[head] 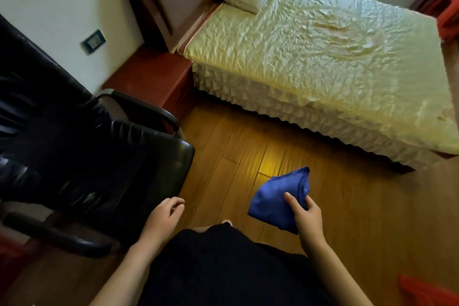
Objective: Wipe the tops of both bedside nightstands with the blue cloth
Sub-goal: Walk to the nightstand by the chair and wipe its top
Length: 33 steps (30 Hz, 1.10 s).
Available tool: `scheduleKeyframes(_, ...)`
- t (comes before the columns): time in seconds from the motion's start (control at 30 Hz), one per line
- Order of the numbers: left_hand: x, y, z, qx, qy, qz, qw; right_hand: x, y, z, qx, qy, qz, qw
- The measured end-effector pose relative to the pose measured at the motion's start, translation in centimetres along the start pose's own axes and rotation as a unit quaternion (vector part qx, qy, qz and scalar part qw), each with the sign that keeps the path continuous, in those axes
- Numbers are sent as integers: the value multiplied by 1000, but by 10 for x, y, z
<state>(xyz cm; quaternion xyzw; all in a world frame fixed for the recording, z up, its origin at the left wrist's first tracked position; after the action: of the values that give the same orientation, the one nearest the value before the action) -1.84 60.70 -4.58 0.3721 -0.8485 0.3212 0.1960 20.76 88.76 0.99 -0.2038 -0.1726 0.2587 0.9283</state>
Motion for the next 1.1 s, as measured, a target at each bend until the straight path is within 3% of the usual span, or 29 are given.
scheduleKeyframes(0.23,13,140,-114,-46,-26,-1,999,19,131,84,0,-26,-33,999)
scheduleKeyframes(0.43,11,252,-142,8,-80,-48,996,-25,283,155,6,-51,19,999)
scheduleKeyframes(0.63,28,322,-161,125,-154,-157,967,-115,422,254,21,-104,148,983)
scheduleKeyframes(0.83,55,350,-168,210,-213,-265,917,-231,499,336,52,-192,295,935)
scheduleKeyframes(1.1,90,410,-143,281,-272,-339,856,-392,552,379,106,-288,369,878)
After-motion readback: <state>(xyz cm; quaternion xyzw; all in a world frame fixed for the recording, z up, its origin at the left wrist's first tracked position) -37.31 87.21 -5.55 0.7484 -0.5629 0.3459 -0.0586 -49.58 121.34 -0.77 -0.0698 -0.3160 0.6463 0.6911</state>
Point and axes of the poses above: each hand's wrist, its own y-axis towards the middle knuckle, its own x-axis out of the back of the hand, z = x × y, the point moved 4 cm from there along y, towards the middle knuckle, and after that the axes turned 5 degrees about -y, right-handed, at the moved point
